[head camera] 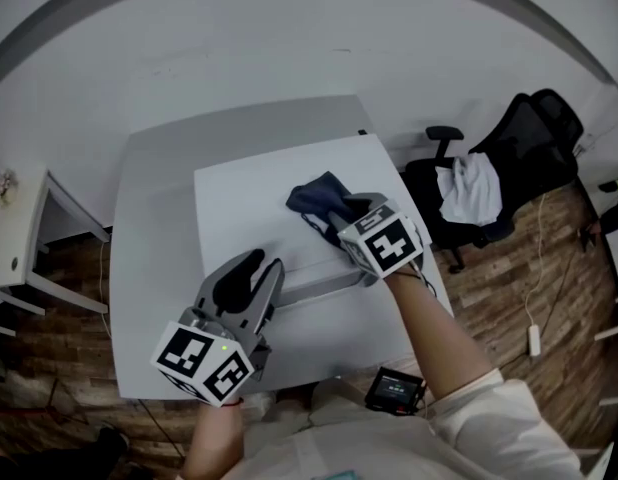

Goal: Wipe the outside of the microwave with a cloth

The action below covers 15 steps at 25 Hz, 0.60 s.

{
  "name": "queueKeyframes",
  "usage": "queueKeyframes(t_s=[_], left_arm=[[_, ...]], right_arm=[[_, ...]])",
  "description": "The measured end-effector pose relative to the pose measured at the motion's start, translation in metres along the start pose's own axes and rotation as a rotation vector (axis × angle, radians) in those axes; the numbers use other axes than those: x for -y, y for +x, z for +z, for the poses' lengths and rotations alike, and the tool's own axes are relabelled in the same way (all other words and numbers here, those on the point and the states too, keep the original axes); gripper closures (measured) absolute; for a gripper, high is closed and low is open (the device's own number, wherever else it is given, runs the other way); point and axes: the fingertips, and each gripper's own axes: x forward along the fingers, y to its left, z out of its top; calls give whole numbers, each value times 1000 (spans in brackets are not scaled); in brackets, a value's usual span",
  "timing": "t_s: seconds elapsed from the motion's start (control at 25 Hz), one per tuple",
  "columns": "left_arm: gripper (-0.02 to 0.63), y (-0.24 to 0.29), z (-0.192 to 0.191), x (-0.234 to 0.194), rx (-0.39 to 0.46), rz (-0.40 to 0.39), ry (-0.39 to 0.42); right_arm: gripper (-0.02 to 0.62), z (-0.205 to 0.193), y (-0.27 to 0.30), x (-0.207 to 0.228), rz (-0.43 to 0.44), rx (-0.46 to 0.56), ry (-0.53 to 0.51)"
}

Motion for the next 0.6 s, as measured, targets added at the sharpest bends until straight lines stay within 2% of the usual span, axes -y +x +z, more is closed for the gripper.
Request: queueKeyframes(t_s=[0.6], left_arm=[[491, 31, -4, 6, -33, -36, 7]], right_arm=[[488, -52, -27, 118, -176, -60, 105]])
